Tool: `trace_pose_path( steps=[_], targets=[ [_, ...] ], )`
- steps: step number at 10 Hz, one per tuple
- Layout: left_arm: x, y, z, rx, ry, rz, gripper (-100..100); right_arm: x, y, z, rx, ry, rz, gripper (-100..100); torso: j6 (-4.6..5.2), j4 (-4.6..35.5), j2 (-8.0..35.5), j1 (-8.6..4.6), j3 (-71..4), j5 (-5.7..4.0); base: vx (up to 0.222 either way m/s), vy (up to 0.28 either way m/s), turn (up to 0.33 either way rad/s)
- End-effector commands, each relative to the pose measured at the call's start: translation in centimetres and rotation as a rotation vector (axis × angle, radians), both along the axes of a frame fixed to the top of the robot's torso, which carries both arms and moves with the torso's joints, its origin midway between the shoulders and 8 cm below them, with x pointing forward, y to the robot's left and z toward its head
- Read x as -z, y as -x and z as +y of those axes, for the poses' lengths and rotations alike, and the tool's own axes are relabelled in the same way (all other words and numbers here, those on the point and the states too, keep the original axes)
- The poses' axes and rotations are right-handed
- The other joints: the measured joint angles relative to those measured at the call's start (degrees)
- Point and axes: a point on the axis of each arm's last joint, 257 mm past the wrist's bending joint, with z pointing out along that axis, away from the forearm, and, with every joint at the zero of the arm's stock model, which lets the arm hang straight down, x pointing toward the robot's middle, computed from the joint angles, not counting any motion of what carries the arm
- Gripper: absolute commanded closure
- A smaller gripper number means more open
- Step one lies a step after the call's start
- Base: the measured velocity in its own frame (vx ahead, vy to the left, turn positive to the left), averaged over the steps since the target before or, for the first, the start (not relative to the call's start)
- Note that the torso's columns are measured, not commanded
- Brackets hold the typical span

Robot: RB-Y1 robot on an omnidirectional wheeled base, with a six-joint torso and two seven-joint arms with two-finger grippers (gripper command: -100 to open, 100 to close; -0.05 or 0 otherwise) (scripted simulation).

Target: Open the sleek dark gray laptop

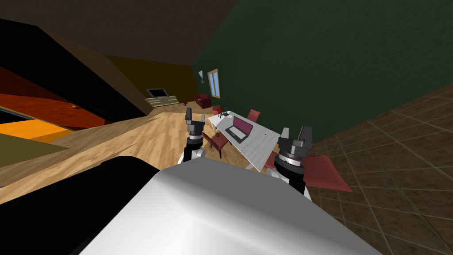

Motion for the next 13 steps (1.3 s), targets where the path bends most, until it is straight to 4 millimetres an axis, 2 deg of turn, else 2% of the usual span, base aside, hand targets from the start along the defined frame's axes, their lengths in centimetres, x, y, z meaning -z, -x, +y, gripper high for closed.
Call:
trace_pose_path(
  steps=[1, 9, 10, 11, 13],
  targets=[
    [0.0, 0.0, 0.0, 0.000, 0.000, 0.000, 0, 0.0, 0.0, 0.0, 0.000, 0.000, 0.000, 0, 0.00, 2.3, 2.3, 0.00, -4.7, 0.00, 0.000, 0.000, 0.000],
    [0.0, 0.0, 0.0, 0.000, 0.000, 0.000, 0, 0.0, 0.0, 0.0, 0.000, 0.000, 0.000, 0, 0.00, 35.4, 35.4, 0.00, -70.7, 0.00, 0.000, 0.000, 0.000],
    [0.0, 0.0, 0.0, 0.000, 0.000, 0.000, 0, 0.6, -0.7, -0.2, -0.044, -0.041, 0.007, -100, 0.00, 39.6, 39.6, 0.00, -79.2, 0.00, 0.004, 0.001, 0.046],
    [0.0, 0.0, 0.0, 0.000, 0.000, 0.000, 0, 1.0, -1.3, -0.4, -0.071, -0.071, 0.012, -100, -0.01, 41.5, 41.5, 0.00, -83.1, 0.00, -0.001, 0.002, 0.062],
    [0.0, 0.0, 0.0, 0.000, 0.000, 0.000, 0, 2.2, -2.7, -0.9, -0.137, -0.150, 0.027, -100, 0.00, 42.2, 42.2, 0.00, -84.5, 0.00, -0.003, 0.000, 0.058]
  ],
)
